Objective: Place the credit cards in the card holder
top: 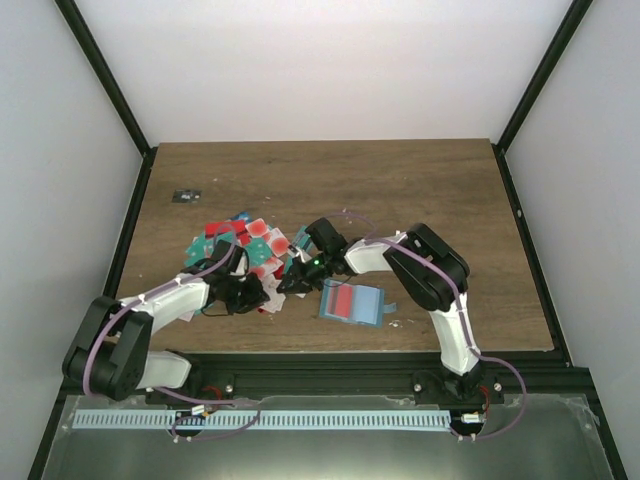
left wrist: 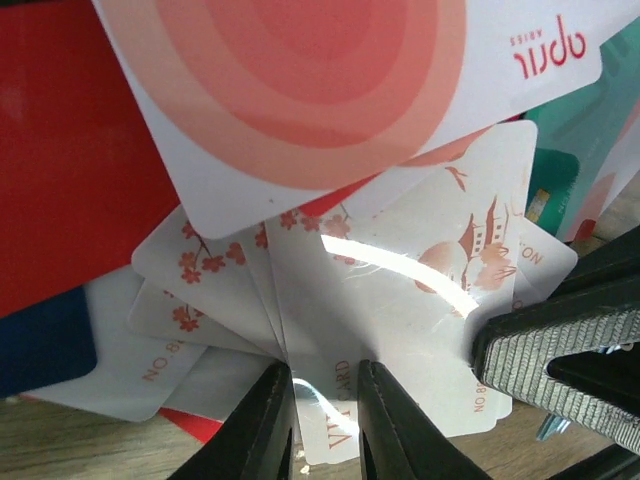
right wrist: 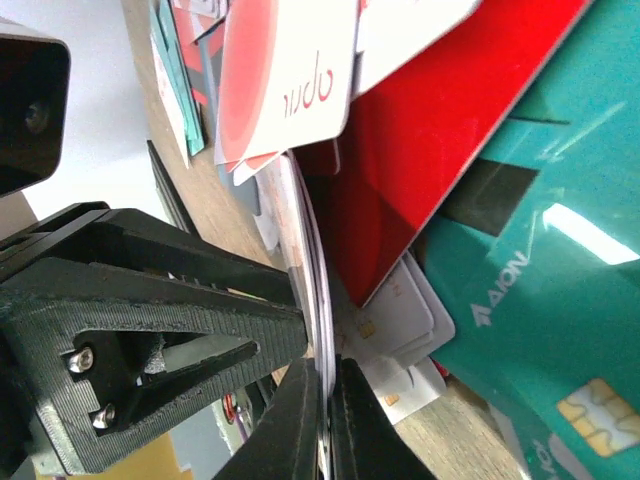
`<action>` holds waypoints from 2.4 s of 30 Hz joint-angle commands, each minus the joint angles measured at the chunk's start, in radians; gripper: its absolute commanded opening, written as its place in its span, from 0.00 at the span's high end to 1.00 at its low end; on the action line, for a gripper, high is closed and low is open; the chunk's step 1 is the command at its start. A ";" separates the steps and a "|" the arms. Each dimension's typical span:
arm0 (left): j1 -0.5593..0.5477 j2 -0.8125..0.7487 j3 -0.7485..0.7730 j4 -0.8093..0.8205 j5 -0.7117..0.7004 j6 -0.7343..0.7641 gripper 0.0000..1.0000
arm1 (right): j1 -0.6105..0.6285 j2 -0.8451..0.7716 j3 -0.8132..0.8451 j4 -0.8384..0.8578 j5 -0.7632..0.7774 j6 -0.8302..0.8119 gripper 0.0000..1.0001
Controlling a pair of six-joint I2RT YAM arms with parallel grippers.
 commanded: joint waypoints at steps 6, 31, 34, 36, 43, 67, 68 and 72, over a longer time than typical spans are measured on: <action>0.023 -0.214 0.105 -0.185 -0.078 0.065 0.60 | -0.017 -0.136 -0.004 -0.039 -0.014 -0.077 0.99; 0.164 -0.626 0.161 -0.055 0.107 -0.048 0.61 | -0.176 -0.472 -0.109 0.062 -0.311 -0.143 0.99; 0.174 -0.673 0.054 0.147 0.225 -0.148 0.66 | -0.177 -0.488 -0.124 0.139 -0.339 -0.069 0.99; 0.175 -0.697 0.013 0.234 0.254 -0.190 0.68 | -0.178 -0.504 -0.142 0.201 -0.344 -0.004 0.99; 0.176 -0.715 -0.017 0.343 0.302 -0.225 0.76 | -0.179 -0.535 -0.216 0.461 -0.347 0.224 0.99; 0.175 -0.733 -0.043 0.378 0.319 -0.256 0.74 | -0.179 -0.538 -0.221 0.619 -0.319 0.373 0.99; 0.175 -0.736 -0.041 0.370 0.310 -0.253 0.72 | -0.179 -0.539 -0.222 0.618 -0.318 0.373 0.99; 0.175 -0.753 -0.036 0.357 0.282 -0.254 0.69 | -0.179 -0.541 -0.229 0.632 -0.315 0.384 0.99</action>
